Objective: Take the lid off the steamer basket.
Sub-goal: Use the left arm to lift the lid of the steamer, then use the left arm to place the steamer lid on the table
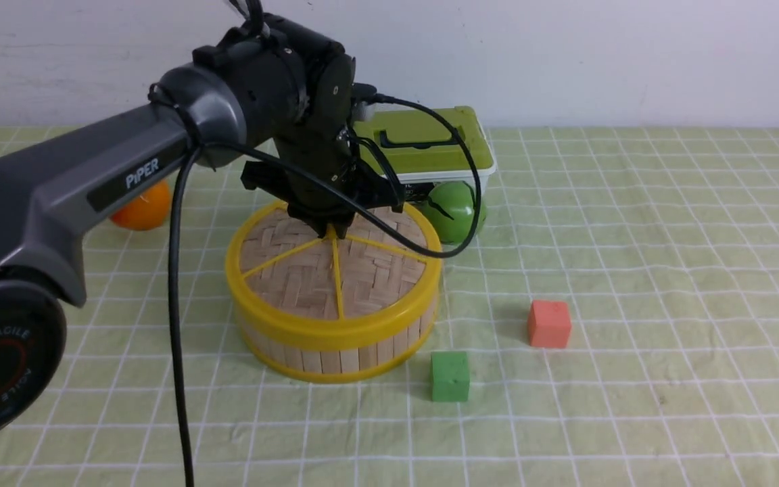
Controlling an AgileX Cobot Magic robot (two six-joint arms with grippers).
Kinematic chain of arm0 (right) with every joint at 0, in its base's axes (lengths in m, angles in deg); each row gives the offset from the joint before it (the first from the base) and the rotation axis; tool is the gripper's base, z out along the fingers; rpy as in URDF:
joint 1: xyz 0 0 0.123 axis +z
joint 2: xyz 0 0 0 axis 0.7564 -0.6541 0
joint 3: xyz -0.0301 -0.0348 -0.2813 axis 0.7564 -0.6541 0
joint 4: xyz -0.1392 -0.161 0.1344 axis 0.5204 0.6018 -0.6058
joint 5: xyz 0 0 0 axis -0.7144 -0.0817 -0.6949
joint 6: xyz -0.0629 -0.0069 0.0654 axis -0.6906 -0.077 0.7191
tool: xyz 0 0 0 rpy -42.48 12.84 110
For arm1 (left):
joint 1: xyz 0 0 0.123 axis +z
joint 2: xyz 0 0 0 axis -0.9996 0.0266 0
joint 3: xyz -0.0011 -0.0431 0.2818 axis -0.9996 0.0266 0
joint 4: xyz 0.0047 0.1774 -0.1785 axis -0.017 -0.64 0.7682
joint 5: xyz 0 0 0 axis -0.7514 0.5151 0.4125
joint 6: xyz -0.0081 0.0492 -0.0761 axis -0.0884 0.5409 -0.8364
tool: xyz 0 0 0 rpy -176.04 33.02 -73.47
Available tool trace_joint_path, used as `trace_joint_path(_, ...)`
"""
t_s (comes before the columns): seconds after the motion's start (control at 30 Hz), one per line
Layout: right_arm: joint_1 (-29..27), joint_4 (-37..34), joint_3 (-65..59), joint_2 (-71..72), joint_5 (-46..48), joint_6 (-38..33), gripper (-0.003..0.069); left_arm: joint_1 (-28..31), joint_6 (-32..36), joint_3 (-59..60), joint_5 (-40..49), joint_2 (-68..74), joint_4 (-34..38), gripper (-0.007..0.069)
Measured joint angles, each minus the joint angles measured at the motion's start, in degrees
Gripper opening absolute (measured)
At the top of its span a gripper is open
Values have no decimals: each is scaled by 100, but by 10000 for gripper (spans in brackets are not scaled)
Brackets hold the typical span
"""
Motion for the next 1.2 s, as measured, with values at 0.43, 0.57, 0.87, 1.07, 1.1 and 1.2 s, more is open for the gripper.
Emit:
trace_joint_path(0.43,0,0,0,0,0,0,242,120,196,-284,928,-2137,-901,107)
trace_joint_path(0.57,0,0,0,0,0,0,242,837,-242,1022,524,-3099,-1070,107)
trace_joint_path(0.87,0,0,0,0,0,0,242,2011,-1083,4126,-1895,-2938,-1193,107)
trace_joint_path(1.07,0,0,0,0,0,0,242,2293,-1476,4327,-2537,-2120,-1424,107)
trace_joint_path(1.1,0,0,0,0,0,0,242,2286,-1502,4327,-2672,-1939,-1423,107)
trace_joint_path(1.2,0,0,0,0,0,0,242,2218,-1514,4333,-2889,-1735,-1417,107)
